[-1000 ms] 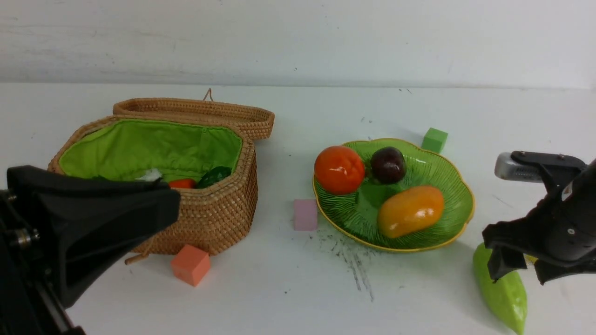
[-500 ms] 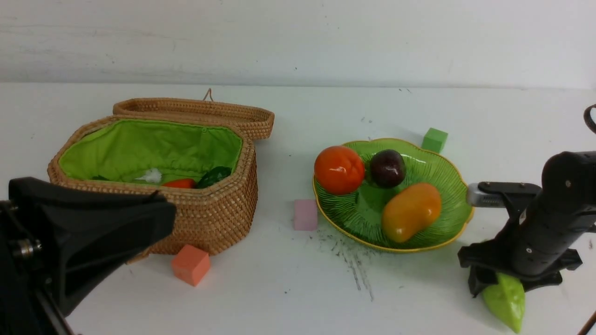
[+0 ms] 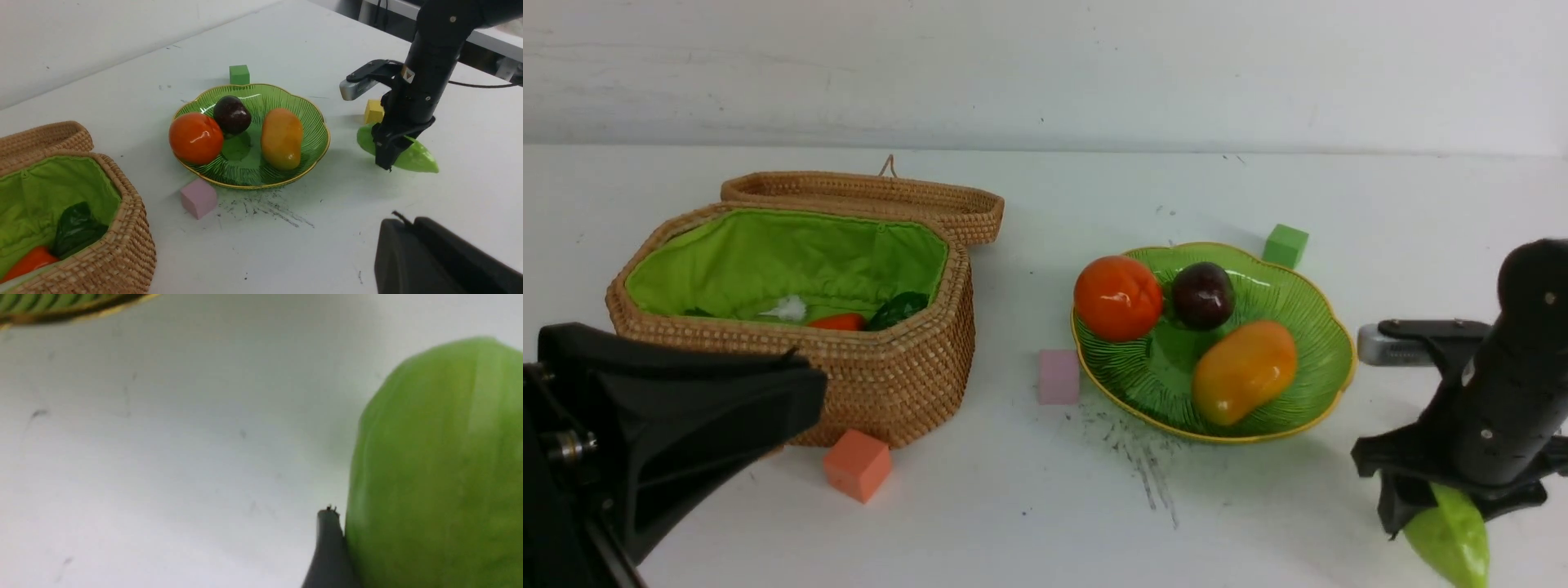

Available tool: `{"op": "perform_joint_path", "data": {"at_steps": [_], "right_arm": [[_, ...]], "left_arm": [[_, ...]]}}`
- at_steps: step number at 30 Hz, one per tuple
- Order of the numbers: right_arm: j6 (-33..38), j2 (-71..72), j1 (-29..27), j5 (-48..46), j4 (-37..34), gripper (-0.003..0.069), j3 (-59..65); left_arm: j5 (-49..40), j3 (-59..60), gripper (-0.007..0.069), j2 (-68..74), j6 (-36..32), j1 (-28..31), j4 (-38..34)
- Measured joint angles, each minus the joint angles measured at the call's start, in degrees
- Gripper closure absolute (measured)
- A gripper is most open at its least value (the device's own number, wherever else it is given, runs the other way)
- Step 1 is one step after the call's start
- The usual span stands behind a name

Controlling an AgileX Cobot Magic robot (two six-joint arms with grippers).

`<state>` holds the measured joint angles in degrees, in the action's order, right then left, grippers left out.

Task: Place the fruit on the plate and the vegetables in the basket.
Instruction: Take a chayote with your right arm and place it on the basket on the left.

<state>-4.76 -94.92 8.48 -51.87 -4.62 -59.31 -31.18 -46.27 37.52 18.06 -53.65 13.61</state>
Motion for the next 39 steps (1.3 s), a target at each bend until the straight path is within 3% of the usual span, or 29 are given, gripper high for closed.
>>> {"op": "perform_joint_path", "data": {"at_steps": [7, 10, 15, 20, 24, 31, 39], "right_arm": [[-1.3, 11.3, 4.3, -5.7, -0.4, 0.0202, -9.0], [-1.4, 11.6, 9.1, -6.4, -1.5, 0.0202, -17.0], [-1.1, 7.2, 17.3, -6.1, -2.0, 0.0202, -28.2], [1.5, -0.7, 24.5, -3.8, -3.2, 0.0202, -41.0], [4.8, -7.3, 27.6, -1.3, -6.8, 0.0202, -50.1], [12.4, -18.8, 29.4, 2.8, -18.3, 0.0202, -62.8], [21.3, -24.5, 29.4, 6.1, -27.7, 0.0202, -66.9]], "left_arm": [[-0.2, 0.0, 0.0601, 0.0, 0.4, 0.0, 0.1], [-0.7, 0.0, 0.0601, 0.0, 3.2, 0.0, 3.0], [-3.6, 0.0, 0.0601, 0.0, 14.2, 0.0, 14.1], [-9.9, 0.0, 0.0601, -0.3, 30.1, 0.0, 28.1], [-14.1, 0.0, 0.0601, -1.6, 37.2, 0.0, 34.3], [-18.1, 0.0, 0.0601, -4.7, 39.2, 0.0, 36.1], [-20.0, 0.0, 0.0599, -5.0, 39.2, 0.0, 36.2]]}}
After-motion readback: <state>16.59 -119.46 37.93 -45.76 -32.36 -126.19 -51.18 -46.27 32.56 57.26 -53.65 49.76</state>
